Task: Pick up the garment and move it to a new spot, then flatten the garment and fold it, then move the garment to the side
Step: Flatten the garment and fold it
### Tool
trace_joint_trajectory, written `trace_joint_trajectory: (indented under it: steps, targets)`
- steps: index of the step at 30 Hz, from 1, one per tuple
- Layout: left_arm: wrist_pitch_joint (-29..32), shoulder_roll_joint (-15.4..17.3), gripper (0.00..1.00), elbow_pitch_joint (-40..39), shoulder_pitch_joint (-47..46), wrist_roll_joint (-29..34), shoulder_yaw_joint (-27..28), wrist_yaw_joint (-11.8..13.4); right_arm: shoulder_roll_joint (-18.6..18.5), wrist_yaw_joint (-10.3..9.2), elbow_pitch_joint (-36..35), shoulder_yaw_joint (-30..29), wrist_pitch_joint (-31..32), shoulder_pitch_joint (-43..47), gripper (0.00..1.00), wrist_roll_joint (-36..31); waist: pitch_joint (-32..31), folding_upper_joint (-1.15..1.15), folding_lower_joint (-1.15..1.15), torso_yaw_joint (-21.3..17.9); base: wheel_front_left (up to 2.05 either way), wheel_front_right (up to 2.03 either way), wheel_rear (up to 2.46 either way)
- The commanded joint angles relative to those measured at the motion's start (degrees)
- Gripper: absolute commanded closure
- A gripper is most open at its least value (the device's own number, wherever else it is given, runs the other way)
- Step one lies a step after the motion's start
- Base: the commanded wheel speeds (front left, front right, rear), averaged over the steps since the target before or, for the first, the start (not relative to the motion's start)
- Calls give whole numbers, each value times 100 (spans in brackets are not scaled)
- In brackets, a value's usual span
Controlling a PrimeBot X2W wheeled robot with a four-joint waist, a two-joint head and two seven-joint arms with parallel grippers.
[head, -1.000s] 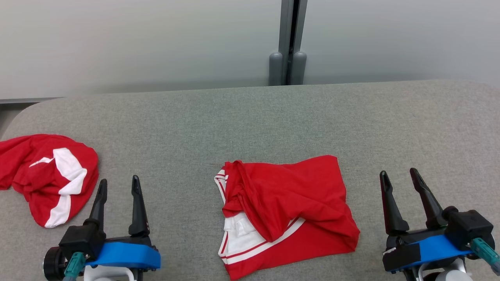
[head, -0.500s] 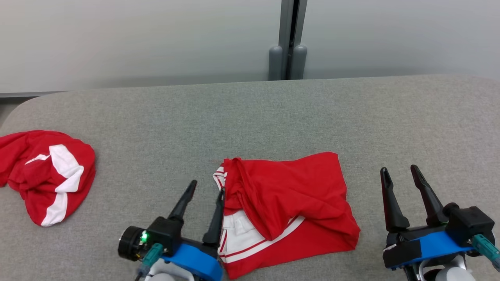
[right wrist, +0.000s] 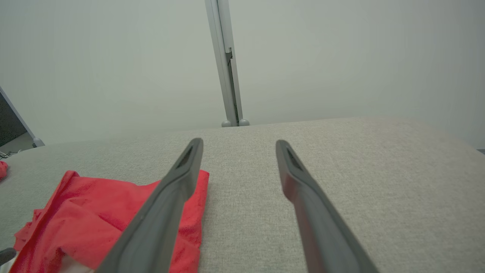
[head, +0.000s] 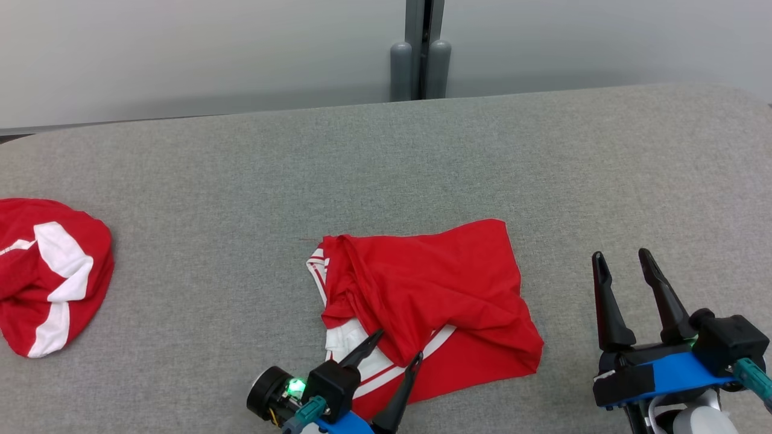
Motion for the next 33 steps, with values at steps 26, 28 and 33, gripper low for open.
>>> trace_joint_trajectory:
  steps: [26, 28, 33]
  targets:
    - [-61, 342, 100, 300, -171, -457, -410, 72, -3, 1, 386, -155, -209, -90, 0, 99, -80, 0, 0, 206, 0, 0, 0]
    - [-5, 437, 100, 116, -41, -492, -379, 125, -3, 1, 430, -165, -209, -88, 0, 100, -111, 0, 0, 262, 0, 0, 0]
    - [153, 659, 100, -290, 266, -609, -293, 259, -3, 1, 496, -206, -238, -64, 0, 98, -145, 0, 0, 367, 0, 0, 0]
